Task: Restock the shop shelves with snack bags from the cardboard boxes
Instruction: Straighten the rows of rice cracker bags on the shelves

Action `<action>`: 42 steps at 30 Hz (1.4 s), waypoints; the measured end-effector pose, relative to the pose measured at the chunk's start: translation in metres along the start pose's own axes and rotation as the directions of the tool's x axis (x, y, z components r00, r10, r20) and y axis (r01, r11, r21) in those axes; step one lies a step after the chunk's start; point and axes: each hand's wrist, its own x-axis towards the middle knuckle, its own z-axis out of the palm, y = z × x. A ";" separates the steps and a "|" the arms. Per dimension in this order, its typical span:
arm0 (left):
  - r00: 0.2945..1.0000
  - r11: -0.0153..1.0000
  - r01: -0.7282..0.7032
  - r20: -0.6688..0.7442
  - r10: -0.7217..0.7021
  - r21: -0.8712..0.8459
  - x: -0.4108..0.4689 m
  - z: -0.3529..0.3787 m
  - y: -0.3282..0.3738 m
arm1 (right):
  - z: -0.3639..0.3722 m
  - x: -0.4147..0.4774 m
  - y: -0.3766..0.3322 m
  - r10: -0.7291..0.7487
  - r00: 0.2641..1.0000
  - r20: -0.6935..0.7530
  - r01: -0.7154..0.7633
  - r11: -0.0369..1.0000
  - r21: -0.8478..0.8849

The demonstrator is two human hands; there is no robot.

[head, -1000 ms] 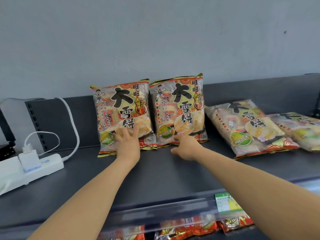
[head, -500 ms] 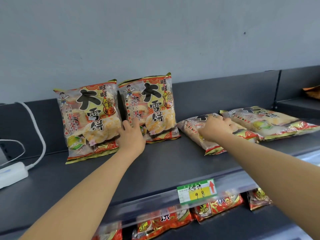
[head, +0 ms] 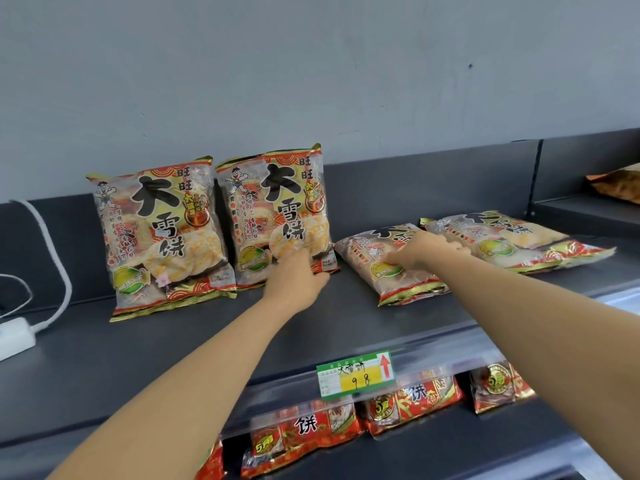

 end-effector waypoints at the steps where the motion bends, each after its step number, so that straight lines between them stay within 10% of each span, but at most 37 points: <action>1: 0.997 0.995 0.011 0.072 -0.003 -0.103 0.002 0.007 0.016 | 0.004 0.017 0.005 -0.004 1.000 0.021 0.004 1.000 0.010; 6: 0.887 0.741 0.395 0.436 -0.154 -0.542 0.023 0.040 0.067 | -0.020 -0.001 0.025 -0.077 0.989 0.123 0.069 0.995 0.073; 11: 0.870 0.595 0.476 0.448 -0.208 -0.648 0.037 0.057 0.078 | -0.024 0.018 0.043 -0.135 0.969 0.208 0.071 0.955 0.289; 20: 0.998 0.775 -0.015 -0.062 -0.032 -0.632 0.045 0.041 0.091 | -0.046 0.021 0.038 -0.234 0.969 -0.084 0.226 0.689 0.688; 25: 0.993 0.955 0.061 -0.082 -0.089 -0.291 0.059 0.048 0.080 | -0.029 0.015 0.032 -0.380 0.923 0.058 0.247 0.702 0.668; 33: 0.982 0.792 0.187 0.106 -0.154 -0.581 0.064 0.072 0.081 | 0.010 0.034 0.040 -0.330 0.936 0.126 0.147 0.688 0.710; 42: 0.974 0.907 0.176 -0.066 -0.216 -0.383 0.070 0.083 0.079 | 0.023 0.058 0.028 -0.385 0.922 0.037 0.285 0.741 0.608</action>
